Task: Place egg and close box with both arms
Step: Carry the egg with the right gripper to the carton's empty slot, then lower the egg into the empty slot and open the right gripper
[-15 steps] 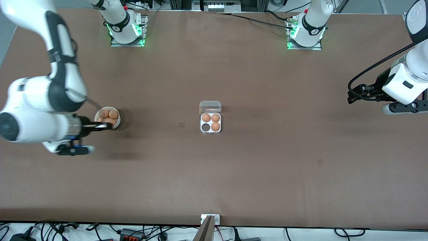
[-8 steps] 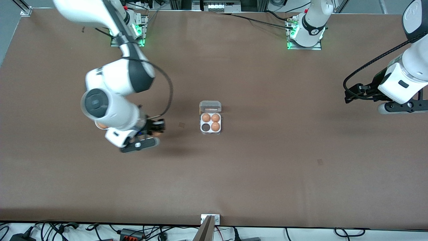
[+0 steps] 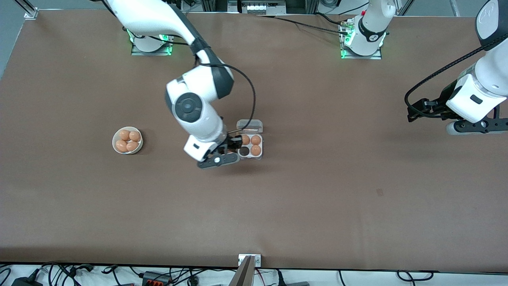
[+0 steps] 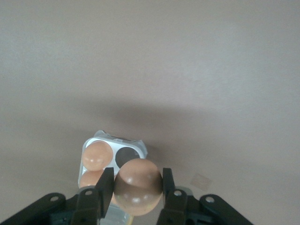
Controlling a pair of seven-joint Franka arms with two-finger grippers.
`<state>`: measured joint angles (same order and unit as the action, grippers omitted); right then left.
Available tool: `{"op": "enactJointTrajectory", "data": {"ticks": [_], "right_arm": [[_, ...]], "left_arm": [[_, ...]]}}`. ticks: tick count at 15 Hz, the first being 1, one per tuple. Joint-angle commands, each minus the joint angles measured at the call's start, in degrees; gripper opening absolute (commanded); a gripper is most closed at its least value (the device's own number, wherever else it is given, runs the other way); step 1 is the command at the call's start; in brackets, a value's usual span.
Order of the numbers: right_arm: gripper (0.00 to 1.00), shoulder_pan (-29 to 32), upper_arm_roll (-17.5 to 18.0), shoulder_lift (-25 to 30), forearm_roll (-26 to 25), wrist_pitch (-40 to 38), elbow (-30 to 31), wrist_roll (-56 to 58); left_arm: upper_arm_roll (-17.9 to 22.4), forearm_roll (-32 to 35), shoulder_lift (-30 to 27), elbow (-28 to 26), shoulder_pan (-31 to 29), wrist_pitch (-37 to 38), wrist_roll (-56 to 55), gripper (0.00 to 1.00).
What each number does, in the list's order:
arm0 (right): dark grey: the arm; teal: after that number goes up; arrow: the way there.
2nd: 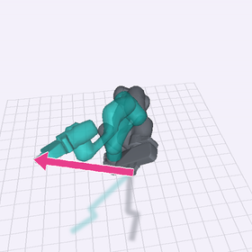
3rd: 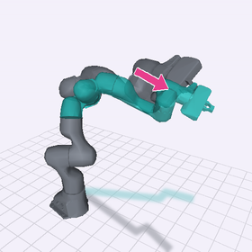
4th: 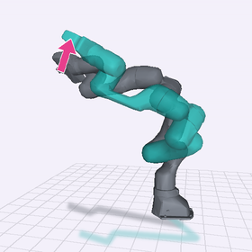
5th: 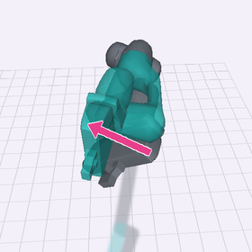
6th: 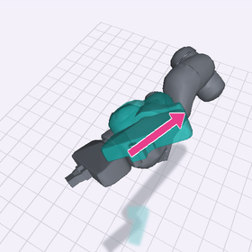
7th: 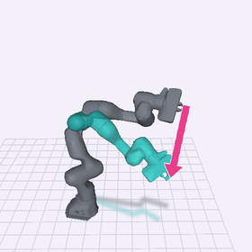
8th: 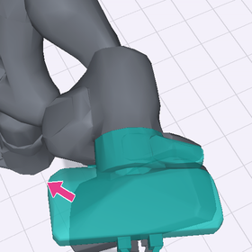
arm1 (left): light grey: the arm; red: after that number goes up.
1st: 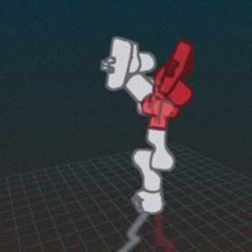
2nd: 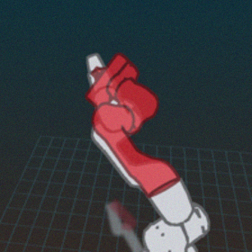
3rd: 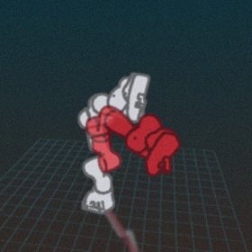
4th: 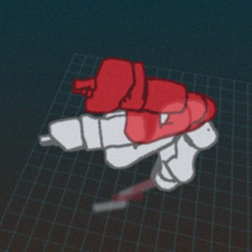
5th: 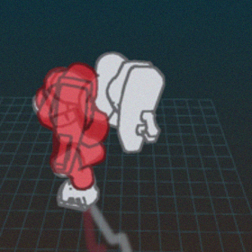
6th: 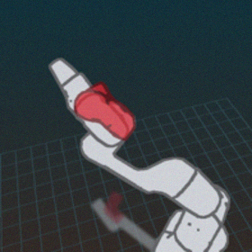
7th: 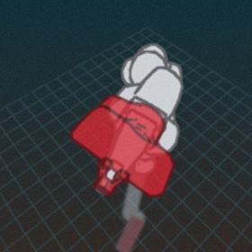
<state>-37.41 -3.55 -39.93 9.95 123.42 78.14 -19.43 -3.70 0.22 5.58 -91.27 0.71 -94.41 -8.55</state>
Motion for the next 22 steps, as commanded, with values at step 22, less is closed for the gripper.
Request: {"op": "enactJointTrajectory", "data": {"ticks": [22], "right_arm": [[0.00, -6.9, -1.9, -4.7, -8.5, 13.8, 5.7, -10.3]], "left_arm": [[-2.0, -1.1, 0.4, 3.0, 0.3, 0.8, 1.1, 1.00]]}}
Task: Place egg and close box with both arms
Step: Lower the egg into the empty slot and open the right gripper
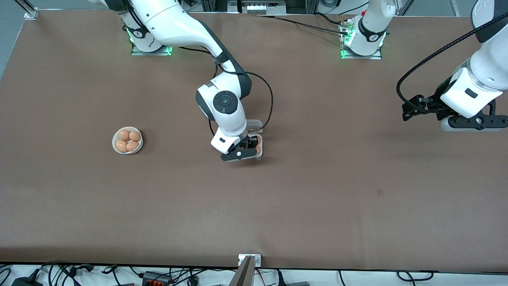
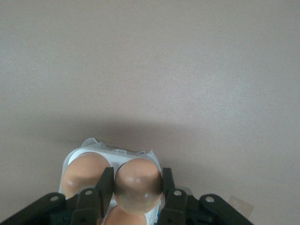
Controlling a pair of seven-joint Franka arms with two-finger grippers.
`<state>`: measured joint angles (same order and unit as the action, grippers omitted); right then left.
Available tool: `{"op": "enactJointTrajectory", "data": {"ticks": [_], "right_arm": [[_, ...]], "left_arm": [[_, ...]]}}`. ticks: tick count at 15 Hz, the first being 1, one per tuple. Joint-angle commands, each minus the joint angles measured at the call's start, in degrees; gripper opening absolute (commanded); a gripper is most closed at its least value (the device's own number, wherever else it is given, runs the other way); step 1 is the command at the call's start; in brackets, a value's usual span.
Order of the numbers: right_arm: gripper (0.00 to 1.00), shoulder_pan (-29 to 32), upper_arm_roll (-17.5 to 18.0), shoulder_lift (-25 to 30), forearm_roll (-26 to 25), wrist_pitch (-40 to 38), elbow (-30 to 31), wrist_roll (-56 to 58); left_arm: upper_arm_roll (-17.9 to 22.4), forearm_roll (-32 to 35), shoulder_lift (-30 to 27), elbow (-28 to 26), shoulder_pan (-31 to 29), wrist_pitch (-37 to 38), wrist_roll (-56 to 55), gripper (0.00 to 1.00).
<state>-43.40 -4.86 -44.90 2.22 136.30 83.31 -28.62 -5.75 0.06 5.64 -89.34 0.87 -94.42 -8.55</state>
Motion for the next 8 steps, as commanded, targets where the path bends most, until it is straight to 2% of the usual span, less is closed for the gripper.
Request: {"op": "enactJointTrajectory", "data": {"ticks": [1, 7, 8], "right_arm": [[0.00, -1.0, -0.6, 0.3, -0.8, 0.8, 0.6, -1.1], [0.00, -1.0, -0.6, 0.3, -0.9, 0.5, 1.3, -0.7], [0.12, -1.1, -0.6, 0.3, -0.9, 0.5, 1.3, -0.8]], "left_arm": [[0.0, -0.9, 0.4, 1.1, 0.1, 0.8, 0.9, 1.00], [0.0, -1.4, 1.6, 1.1, 0.2, 1.0, 0.4, 1.00], [0.0, -1.5, 1.6, 1.1, 0.2, 1.3, 0.4, 1.00]]}}
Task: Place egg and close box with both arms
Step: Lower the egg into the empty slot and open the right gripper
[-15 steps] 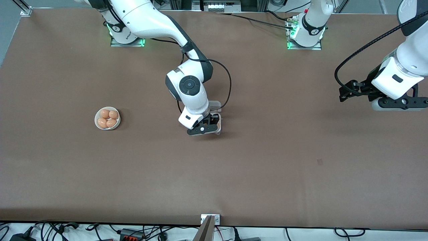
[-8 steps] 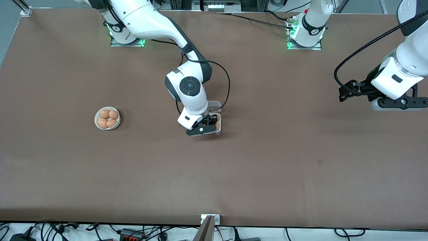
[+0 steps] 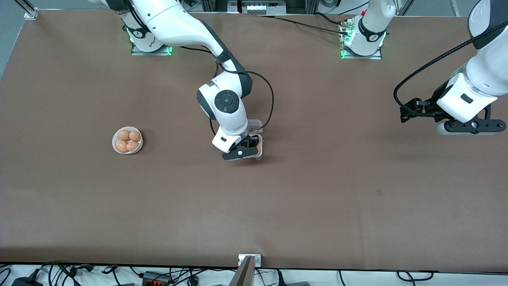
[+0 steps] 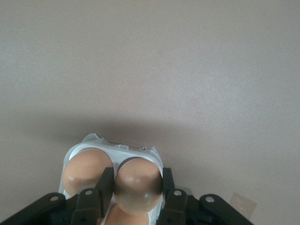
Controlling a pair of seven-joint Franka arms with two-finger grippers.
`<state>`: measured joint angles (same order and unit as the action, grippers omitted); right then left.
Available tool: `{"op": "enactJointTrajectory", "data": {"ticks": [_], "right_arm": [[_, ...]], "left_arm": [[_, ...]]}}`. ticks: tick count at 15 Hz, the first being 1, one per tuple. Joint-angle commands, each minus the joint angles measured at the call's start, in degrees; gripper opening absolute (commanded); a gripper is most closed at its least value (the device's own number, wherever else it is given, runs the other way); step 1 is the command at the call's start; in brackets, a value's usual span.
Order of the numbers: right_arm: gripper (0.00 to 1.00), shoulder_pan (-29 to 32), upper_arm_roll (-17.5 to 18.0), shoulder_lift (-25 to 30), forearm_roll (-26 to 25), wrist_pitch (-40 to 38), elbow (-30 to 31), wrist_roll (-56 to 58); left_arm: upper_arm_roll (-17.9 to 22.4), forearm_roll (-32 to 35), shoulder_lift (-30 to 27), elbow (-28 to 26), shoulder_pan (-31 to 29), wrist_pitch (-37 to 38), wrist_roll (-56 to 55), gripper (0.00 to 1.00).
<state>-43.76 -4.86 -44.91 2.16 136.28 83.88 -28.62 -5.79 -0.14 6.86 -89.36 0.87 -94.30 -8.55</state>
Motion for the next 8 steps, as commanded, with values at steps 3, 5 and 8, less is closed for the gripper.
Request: {"op": "enactJointTrajectory", "data": {"ticks": [3, 5, 8], "right_arm": [[1.00, -1.0, -0.6, 0.4, -0.8, 0.6, 0.6, -3.5], [1.00, -1.3, -0.7, 1.0, -0.6, 0.4, 0.3, -4.0], [1.00, 0.3, -1.5, 4.9, -0.5, -4.9, -0.6, -3.7]], "left_arm": [[0.1, -1.3, 1.1, 1.1, 0.0, 1.9, 0.8, 1.00], [0.1, -1.3, 1.1, 1.1, 0.1, 2.6, 0.9, 1.00], [0.0, -1.3, 1.1, 1.2, 0.2, 2.6, 1.0, 1.00]]}}
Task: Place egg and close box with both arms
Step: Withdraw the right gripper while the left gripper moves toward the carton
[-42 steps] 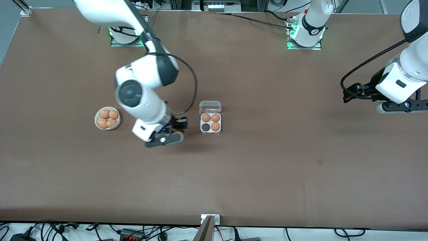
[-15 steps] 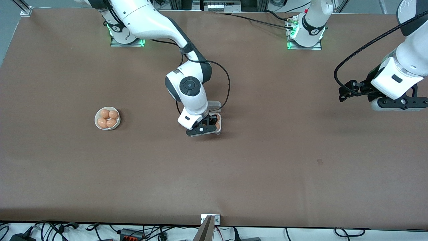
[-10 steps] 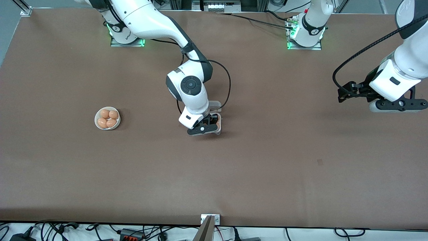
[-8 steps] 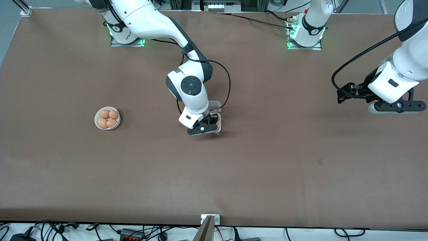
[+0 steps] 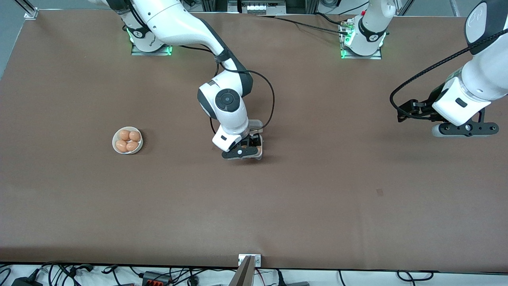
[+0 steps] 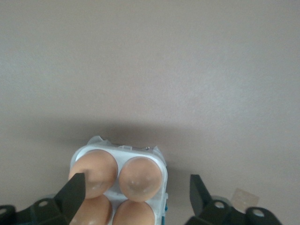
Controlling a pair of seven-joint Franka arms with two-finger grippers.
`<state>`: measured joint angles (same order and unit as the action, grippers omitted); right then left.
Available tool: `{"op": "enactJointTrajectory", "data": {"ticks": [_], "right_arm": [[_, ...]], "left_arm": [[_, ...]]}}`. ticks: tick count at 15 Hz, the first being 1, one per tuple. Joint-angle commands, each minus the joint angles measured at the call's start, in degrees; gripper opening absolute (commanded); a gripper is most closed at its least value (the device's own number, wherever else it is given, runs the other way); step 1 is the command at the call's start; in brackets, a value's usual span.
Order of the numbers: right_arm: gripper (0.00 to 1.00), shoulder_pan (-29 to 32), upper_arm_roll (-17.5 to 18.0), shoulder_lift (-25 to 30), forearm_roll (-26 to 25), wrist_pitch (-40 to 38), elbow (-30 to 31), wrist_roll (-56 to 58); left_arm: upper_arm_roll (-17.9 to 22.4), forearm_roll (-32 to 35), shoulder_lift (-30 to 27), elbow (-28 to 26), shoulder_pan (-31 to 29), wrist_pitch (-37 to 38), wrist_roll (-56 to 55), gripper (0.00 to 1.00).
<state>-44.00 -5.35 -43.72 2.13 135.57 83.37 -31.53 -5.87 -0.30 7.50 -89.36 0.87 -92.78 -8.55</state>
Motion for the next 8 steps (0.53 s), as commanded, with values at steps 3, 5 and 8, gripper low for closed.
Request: {"op": "enactJointTrajectory", "data": {"ticks": [3, 5, 8], "right_arm": [[1.00, 1.5, -5.6, 8.6, -0.5, -13.7, -2.5, 0.0], [1.00, 2.3, -8.7, 12.2, -0.7, -17.6, -2.5, 0.2], [1.00, 5.4, -10.6, 15.9, -0.1, -24.3, -2.5, 4.8]], "left_arm": [[0.1, -1.1, 0.5, 1.1, 0.5, 1.1, 1.1, 1.00], [0.1, -2.2, 0.5, 1.0, 0.5, 1.2, 1.0, 1.00], [0.1, -2.3, 0.6, 1.1, 0.5, 1.8, 1.0, 1.00]]}}
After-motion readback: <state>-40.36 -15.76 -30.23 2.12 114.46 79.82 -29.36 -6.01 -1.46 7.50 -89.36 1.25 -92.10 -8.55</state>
